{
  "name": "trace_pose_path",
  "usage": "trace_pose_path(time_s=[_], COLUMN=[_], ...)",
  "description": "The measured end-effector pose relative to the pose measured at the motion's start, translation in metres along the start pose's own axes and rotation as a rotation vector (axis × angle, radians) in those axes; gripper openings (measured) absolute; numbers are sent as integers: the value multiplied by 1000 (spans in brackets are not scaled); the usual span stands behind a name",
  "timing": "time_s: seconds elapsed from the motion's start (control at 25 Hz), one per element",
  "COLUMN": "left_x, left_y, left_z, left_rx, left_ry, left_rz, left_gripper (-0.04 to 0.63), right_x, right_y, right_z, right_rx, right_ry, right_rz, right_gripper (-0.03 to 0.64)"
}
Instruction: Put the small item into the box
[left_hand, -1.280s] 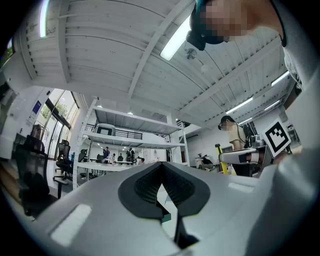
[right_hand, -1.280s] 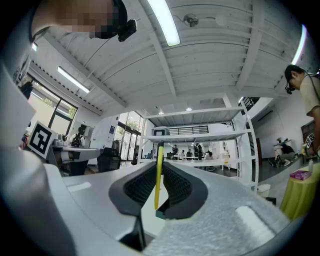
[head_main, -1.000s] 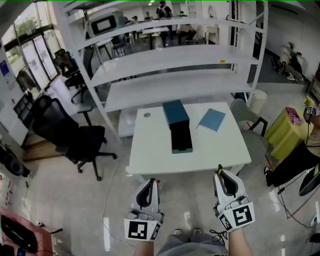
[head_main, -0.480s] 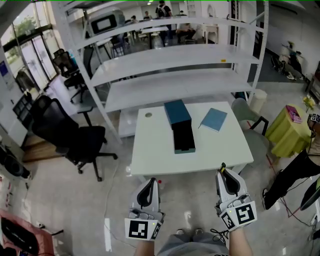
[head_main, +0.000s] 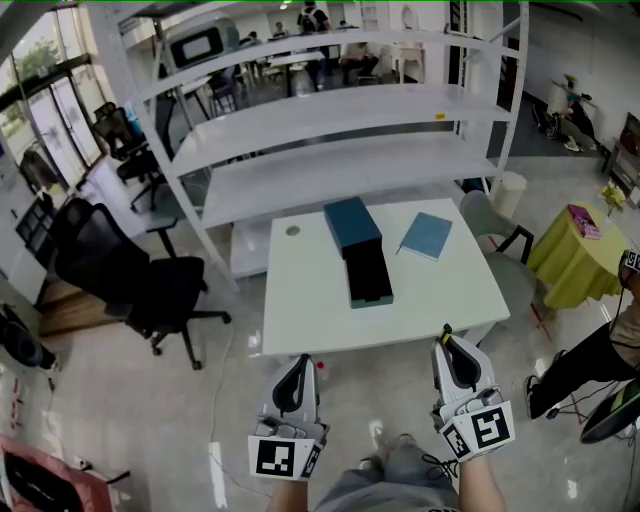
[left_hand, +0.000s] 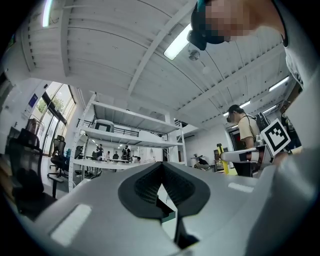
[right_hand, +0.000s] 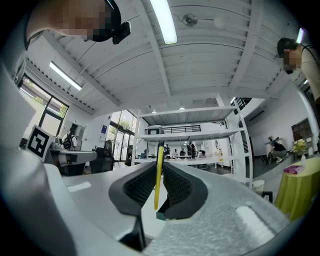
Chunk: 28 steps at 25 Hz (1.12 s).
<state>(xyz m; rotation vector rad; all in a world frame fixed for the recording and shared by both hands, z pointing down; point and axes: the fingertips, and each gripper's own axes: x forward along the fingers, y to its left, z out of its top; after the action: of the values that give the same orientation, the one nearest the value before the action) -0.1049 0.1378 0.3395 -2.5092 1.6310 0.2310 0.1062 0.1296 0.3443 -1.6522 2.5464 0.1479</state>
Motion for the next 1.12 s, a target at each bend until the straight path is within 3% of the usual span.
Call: trace_pose_path(time_s=[0.4, 1.12], left_x=[43, 163], left_y=[18, 37], left_z=[-12, -19], left_rx=[-3, 20], left_ry=[1, -28], left_rz=[14, 86], left_gripper=[11, 11], right_x=[44, 162], right_y=[-25, -90], right_z=[-13, -22], right_rx=[-6, -5], right_ry=[11, 12], right_rz=[9, 144], right_gripper=[46, 46])
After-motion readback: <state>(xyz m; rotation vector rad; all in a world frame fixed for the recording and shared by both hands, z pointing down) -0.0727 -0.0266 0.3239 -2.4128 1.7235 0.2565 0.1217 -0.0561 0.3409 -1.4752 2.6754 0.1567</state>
